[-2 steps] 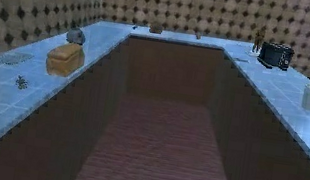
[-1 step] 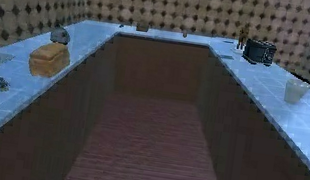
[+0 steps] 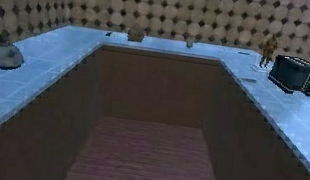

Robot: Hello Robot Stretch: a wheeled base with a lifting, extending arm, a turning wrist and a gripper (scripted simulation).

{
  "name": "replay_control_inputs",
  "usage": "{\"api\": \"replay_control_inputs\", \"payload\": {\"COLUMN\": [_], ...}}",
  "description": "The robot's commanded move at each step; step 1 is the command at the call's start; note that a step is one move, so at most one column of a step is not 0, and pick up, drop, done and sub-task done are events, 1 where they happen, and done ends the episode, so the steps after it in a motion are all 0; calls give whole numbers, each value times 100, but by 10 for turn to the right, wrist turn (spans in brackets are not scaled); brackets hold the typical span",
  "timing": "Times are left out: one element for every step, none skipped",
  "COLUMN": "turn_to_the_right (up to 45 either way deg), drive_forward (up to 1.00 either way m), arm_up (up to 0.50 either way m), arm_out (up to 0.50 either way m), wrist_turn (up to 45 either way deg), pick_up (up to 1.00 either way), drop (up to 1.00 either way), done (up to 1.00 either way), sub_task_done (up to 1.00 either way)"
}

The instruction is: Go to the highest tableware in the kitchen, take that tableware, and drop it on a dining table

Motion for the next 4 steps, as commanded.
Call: {"api": "replay_control_inputs", "payload": {"turn_to_the_right": [-450, 450, 450, 420], "drive_forward": [0, 0, 0, 0], "arm_up": [0, 0, 0, 0], "arm_out": [0, 0, 0, 0], "wrist_turn": [0, 0, 0, 0], "pick_up": [0, 0, 0, 0], "drop": [0, 0, 0, 0], "done": [0, 0, 0, 0], "sub_task_done": [0, 0, 0, 0]}}
